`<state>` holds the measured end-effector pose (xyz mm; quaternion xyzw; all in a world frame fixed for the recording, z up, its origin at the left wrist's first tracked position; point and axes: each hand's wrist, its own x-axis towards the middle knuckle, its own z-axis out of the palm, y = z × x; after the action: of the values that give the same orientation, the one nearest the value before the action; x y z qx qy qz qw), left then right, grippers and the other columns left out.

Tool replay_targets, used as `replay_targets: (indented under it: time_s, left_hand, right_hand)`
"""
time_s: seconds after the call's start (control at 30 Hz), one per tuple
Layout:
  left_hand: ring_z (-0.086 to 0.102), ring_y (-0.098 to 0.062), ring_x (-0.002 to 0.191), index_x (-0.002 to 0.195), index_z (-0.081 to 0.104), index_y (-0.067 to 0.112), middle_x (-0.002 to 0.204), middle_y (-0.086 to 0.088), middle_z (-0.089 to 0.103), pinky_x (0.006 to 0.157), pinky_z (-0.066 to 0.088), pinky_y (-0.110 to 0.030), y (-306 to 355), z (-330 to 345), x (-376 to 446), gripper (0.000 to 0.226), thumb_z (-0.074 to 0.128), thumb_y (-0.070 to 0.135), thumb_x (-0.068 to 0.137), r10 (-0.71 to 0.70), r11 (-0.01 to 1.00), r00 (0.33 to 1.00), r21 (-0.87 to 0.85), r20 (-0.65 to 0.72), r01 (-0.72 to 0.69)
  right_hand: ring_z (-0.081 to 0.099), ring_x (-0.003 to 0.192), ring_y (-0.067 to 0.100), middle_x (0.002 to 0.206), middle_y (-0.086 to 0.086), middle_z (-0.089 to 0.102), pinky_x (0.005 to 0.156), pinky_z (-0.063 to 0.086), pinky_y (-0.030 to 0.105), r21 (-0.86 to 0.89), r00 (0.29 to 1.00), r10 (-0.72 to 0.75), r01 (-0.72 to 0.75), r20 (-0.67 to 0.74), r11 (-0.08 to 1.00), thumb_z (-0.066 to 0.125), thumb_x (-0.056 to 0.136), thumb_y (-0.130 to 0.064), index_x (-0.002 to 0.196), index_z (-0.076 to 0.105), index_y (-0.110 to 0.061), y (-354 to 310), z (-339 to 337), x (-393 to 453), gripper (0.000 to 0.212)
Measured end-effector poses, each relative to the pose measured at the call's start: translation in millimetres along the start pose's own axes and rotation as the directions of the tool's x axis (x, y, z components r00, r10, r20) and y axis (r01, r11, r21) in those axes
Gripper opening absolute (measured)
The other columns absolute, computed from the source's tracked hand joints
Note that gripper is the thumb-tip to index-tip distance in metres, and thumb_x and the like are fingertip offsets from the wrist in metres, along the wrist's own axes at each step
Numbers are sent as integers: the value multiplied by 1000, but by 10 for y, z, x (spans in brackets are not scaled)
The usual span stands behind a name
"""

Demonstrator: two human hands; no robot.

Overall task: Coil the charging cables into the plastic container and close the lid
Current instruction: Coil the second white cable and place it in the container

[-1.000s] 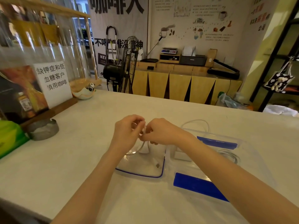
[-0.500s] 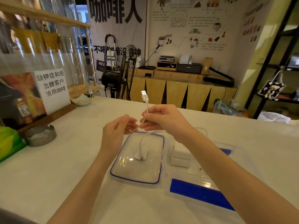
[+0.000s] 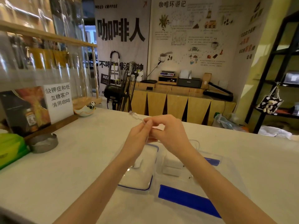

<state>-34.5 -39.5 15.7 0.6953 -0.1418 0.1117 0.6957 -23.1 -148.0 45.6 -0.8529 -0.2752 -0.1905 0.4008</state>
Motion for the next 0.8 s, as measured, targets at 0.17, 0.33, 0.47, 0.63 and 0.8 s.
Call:
replay_targets:
  time_s: [0.17,0.33,0.47,0.63,0.8]
  left_hand:
    - [70,-19,83,102,62,0,93,-15,70,73,57,-26,503,271,202,34,34,18,97,69,983,998,-172,-10,-70]
    - [70,-15,63,96,61,-1,69,-6,73,61,56,-23,886,514,419,27,39,14,94,-33,919,997,-391,71,58]
    - [71,-16,64,95,63,2,69,-7,74,59,56,-24,993,587,445,29,37,14,93,3,892,992,-449,125,54]
    - [71,-16,63,85,70,10,67,-6,74,55,56,-21,1114,468,290,42,29,17,91,166,869,959,-494,228,-33]
    - [67,-14,52,74,74,11,56,-2,71,54,55,-23,1101,495,219,44,40,38,81,279,887,901,-449,333,-110]
  right_hand:
    - [59,100,1,115,-7,62,85,50,17,412,988,104,-47,-116,910,66,78,-22,124,51,-27,-14,-358,-58,48]
    - [68,85,11,86,-6,73,83,51,28,788,952,217,-300,214,538,55,85,-28,104,55,-29,10,-490,-31,19]
    - [65,67,13,66,-2,70,91,49,32,602,822,41,-449,568,660,50,85,-36,100,59,-17,5,-533,-108,26]
    - [48,59,3,55,-12,51,71,42,28,203,909,72,-168,411,965,45,88,-24,75,62,-42,133,-495,-118,29]
    - [42,55,0,59,-11,46,59,34,19,99,988,25,-40,150,994,32,96,-35,56,45,-49,259,-462,-88,44]
